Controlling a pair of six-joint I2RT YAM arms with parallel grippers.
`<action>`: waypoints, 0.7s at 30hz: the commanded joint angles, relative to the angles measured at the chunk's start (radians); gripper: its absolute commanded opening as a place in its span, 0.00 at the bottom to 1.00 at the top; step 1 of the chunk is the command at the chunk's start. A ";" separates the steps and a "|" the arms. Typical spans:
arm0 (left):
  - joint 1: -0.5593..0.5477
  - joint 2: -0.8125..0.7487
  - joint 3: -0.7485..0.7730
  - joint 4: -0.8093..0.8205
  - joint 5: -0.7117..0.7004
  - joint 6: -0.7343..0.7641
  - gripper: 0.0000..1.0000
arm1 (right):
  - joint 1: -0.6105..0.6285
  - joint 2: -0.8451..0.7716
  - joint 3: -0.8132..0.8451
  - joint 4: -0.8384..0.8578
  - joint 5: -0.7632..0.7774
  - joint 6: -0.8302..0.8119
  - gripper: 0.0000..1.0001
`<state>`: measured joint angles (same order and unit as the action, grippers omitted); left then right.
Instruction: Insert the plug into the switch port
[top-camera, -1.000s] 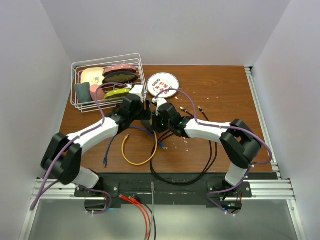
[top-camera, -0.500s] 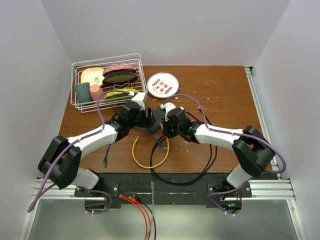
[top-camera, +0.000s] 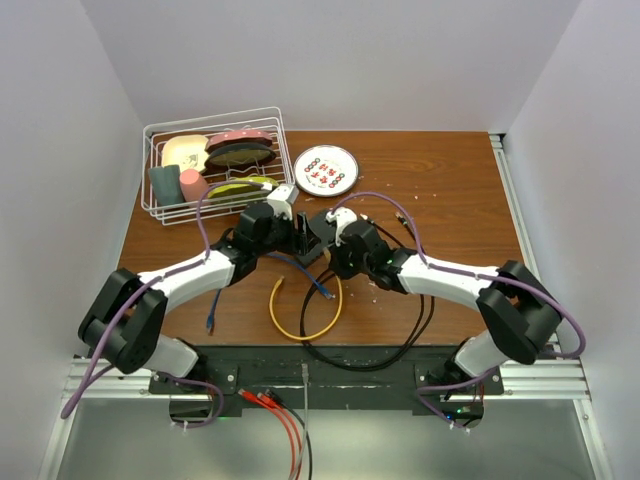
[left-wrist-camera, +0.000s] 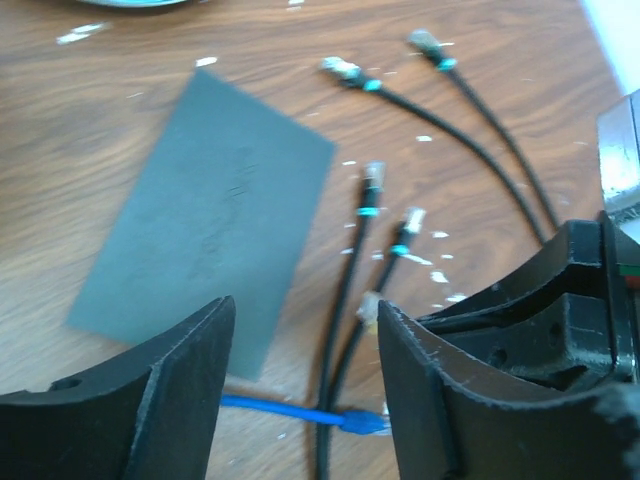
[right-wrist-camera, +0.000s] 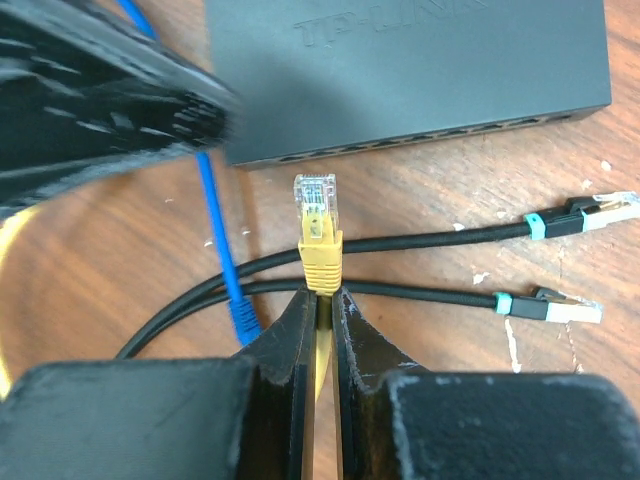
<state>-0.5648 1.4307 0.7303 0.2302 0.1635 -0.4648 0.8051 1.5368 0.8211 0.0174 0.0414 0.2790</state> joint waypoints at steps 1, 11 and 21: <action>0.005 0.034 -0.005 0.164 0.155 -0.049 0.61 | 0.003 -0.073 -0.005 0.090 -0.038 0.020 0.00; 0.005 0.082 -0.016 0.279 0.249 -0.123 0.40 | 0.003 -0.101 -0.020 0.167 -0.121 0.092 0.00; 0.003 0.088 -0.012 0.293 0.252 -0.146 0.00 | 0.005 -0.159 -0.046 0.168 -0.078 0.109 0.00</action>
<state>-0.5652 1.5146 0.7212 0.4721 0.4076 -0.5941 0.8051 1.4414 0.7815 0.1452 -0.0669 0.3664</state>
